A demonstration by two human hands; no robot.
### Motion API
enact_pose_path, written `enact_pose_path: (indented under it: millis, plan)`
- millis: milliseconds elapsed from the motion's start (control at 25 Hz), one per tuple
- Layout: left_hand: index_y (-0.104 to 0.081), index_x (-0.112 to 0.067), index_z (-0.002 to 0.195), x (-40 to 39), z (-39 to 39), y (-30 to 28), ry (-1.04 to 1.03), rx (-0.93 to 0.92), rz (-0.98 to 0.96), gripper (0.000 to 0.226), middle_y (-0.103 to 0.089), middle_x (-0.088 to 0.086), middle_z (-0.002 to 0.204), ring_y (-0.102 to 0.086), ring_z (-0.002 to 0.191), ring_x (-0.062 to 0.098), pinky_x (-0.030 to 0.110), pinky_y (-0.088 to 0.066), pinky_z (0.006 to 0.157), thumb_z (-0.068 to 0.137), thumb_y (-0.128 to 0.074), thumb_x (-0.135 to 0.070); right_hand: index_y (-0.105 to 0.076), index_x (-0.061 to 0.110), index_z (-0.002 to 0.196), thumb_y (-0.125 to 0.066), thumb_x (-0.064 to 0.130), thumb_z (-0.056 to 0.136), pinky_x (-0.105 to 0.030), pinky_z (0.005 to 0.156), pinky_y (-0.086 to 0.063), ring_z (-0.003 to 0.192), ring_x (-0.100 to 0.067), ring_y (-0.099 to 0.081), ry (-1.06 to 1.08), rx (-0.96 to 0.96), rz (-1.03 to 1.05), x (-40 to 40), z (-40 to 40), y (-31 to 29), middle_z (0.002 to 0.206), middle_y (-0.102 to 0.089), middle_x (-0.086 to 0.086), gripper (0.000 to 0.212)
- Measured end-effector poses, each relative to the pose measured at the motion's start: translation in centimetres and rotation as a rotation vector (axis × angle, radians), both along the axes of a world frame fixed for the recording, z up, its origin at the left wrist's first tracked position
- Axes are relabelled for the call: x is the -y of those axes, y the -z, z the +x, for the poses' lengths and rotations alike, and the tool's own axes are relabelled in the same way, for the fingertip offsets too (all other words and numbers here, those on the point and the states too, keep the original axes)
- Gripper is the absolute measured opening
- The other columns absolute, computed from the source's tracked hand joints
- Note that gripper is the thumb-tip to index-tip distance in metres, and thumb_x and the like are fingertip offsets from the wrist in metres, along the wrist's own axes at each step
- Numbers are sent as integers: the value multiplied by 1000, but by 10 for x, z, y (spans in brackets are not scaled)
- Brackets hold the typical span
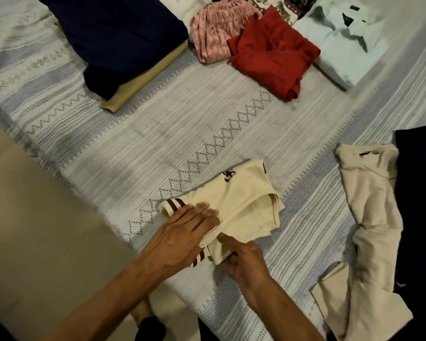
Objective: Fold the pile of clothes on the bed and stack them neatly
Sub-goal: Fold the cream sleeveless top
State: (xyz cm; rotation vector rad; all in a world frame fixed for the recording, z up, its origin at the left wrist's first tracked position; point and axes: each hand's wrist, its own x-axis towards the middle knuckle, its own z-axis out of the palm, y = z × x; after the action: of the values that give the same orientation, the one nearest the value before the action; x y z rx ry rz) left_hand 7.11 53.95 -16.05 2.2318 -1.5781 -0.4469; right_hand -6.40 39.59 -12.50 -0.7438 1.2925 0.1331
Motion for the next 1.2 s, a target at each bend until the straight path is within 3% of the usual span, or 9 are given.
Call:
enact_pose_path:
  millis: [120,240,320,480,600,680,840,1040,1200]
  plan:
    - [-46,-30,151,-3,23,2,-14,49,51,72,-48,-6,159,-36,152,17,37,-21,125,85,-68,-15,-72,-1,119,-81,9,84,-43,88,-60,102,-36,-75,238,32,45,-22,19,7,110,-77,-19,38]
    - [-45,-30,153,-1,44,-10,70,73,-25,59,-47,-8,159,-36,152,17,36,-21,125,96,-50,-22,-73,1,118,-78,9,88,-35,72,-63,89,-28,-77,358,61,56,-25,38,4,106,-79,-16,31]
    - [-45,-28,155,-6,47,-15,167,114,-39,58,-44,-8,160,-33,153,16,38,-24,124,98,-43,-23,-75,5,111,-79,12,87,-30,61,-60,80,-22,-77,341,-19,-49,-22,39,3,99,-80,-11,25]
    - [-39,-33,156,-31,36,-1,274,167,152,61,-43,-5,162,-26,155,19,38,-10,126,95,-47,-36,-66,17,116,-88,29,80,-44,81,-62,96,-24,-70,281,-222,-335,-6,14,17,108,-75,-6,44]
    - [-41,-32,156,-28,25,-8,142,74,199,74,-44,-9,160,-33,154,19,40,-15,123,89,-55,-62,-46,17,123,-93,33,74,-49,87,-59,97,-25,-65,233,-301,-516,16,5,22,109,-63,-6,70]
    - [-48,-29,151,-7,13,-22,10,42,122,76,-58,-7,146,-49,141,18,39,-25,118,87,-55,-70,-47,19,127,-95,34,70,-46,87,-59,98,-24,-64,170,-314,-596,31,5,26,112,-61,-5,76]
    - [-54,-24,141,60,-5,-29,-132,46,76,69,-61,-5,131,-56,118,18,41,-43,102,83,-59,-60,-62,15,106,-89,34,78,-40,75,-59,88,-25,-67,-4,-339,-653,55,9,27,100,-69,-8,43]
    - [-64,-14,124,123,-7,-10,-225,337,113,55,-63,5,107,-60,96,25,40,-48,79,84,-52,-51,-62,17,99,-84,39,83,-41,65,-63,72,-20,-70,-228,-339,-854,77,15,18,86,-68,-1,35]
    - [-67,-16,116,157,2,-2,-229,429,127,53,-65,4,96,-62,88,24,41,-50,77,71,-84,-38,-70,22,90,-78,36,91,-26,56,-56,66,-12,-69,-375,-176,-885,87,13,15,75,-72,5,16]
